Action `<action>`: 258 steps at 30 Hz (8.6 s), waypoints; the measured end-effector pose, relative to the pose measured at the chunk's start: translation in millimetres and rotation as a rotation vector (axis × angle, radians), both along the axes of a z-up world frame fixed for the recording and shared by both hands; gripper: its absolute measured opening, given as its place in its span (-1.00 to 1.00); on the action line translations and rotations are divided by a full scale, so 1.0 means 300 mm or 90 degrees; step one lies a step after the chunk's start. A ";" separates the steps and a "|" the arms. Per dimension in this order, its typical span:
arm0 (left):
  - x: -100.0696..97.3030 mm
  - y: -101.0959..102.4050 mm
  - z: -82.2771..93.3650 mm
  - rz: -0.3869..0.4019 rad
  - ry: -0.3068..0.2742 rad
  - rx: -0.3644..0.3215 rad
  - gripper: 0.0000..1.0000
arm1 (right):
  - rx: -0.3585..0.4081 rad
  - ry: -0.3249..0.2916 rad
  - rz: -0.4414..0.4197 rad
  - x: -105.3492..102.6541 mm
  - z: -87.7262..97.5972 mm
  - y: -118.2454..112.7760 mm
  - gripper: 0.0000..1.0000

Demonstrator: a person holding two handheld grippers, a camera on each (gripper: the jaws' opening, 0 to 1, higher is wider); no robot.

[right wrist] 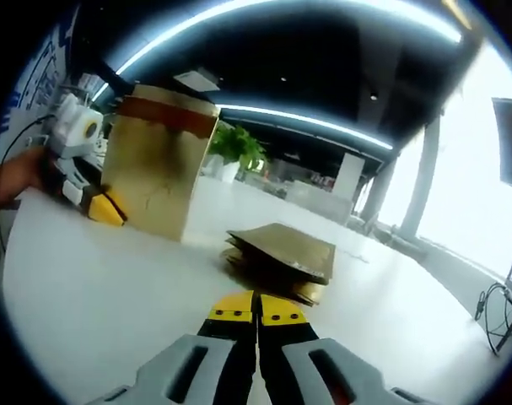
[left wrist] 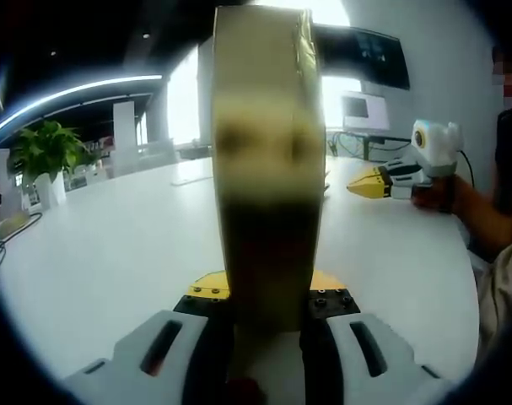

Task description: Extract single mask from mask box in order stack masks on table

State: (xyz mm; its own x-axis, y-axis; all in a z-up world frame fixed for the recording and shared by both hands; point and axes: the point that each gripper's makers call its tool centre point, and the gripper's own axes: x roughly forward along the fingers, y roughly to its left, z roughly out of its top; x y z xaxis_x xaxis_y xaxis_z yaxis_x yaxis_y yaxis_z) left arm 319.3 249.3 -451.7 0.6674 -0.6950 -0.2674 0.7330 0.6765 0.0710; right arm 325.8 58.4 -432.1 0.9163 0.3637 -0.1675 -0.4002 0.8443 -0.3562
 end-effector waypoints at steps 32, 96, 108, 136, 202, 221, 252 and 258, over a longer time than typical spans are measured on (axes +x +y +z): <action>0.004 0.007 0.002 0.003 -0.006 0.003 -0.60 | -0.019 -0.009 0.020 -0.013 0.001 0.024 -1.00; 0.004 0.006 0.004 0.007 -0.009 0.004 -0.60 | -0.043 -0.021 0.010 -0.009 0.001 0.014 -1.00; 0.007 0.010 0.003 0.007 -0.009 0.004 -0.60 | -0.022 -0.013 0.004 -0.005 0.005 0.003 -1.00; 0.004 0.009 0.004 0.009 -0.010 0.004 -0.60 | 0.019 -0.063 0.019 -0.016 0.142 0.045 -1.00; 0.010 0.011 0.004 0.006 -0.018 0.008 -0.60 | -0.214 -0.093 0.211 -0.009 0.549 0.302 -0.98; 0.009 0.004 0.005 0.003 -0.023 0.011 -0.60 | -0.272 -0.075 0.250 0.018 0.579 0.355 -0.98; 0.002 -0.011 0.013 -0.010 -0.038 0.018 -0.60 | -0.386 0.000 0.427 -0.054 0.518 0.484 -0.85; -0.001 -0.013 0.014 -0.013 -0.043 0.020 -0.60 | -0.421 0.005 0.453 -0.073 0.495 0.522 -0.72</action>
State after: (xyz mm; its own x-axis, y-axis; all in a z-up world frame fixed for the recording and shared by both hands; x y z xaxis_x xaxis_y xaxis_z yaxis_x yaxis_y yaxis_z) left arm 319.0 245.3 -447.5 0.6707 -0.7006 -0.2437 0.7393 0.6582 0.1422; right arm 303.8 214.9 -283.6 0.5170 0.6622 -0.5424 -0.7441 0.0345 -0.6671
